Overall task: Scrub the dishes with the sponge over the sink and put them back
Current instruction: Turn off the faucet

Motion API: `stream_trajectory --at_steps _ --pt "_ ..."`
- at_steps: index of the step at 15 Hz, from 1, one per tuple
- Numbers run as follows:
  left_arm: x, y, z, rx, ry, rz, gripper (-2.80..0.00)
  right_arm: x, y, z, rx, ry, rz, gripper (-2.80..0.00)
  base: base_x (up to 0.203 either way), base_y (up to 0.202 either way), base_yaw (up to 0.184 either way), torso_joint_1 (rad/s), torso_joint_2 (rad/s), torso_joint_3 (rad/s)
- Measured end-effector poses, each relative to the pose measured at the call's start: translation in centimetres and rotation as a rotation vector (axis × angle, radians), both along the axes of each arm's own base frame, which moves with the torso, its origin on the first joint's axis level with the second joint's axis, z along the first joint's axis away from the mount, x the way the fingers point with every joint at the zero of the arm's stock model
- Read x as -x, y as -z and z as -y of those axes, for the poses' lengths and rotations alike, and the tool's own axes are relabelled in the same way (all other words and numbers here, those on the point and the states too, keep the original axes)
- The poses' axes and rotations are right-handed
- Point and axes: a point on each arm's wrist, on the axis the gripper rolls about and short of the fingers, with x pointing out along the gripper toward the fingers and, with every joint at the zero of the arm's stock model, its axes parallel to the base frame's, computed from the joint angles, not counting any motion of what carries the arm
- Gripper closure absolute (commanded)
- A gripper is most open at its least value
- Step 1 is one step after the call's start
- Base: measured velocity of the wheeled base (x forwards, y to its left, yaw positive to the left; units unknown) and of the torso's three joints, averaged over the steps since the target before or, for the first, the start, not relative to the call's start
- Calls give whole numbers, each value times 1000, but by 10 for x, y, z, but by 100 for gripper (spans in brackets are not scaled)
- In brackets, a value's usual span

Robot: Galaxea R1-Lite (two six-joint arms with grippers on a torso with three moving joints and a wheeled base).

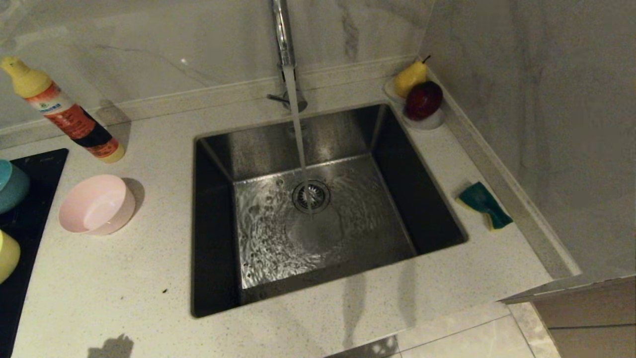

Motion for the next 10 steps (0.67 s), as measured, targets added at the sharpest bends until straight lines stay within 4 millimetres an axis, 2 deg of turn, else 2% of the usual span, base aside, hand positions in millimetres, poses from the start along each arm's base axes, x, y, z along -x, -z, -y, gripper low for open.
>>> stream_trajectory --at_steps 4,6,8,10 --pt "2 -6 0 4 17 14 0 0 0 0 0 -1 0 0 0 0 0 0 0 0" --pt "16 -49 1 7 45 113 0 0 0 0 0 0 0 0 0 0 0 0 0 0" --pt "30 -108 2 25 94 201 0 0 0 0 0 0 0 0 0 0 0 0 0 0" --pt "21 -162 3 64 160 183 0 0 0 0 0 0 -1 0 0 0 0 0 0 0"
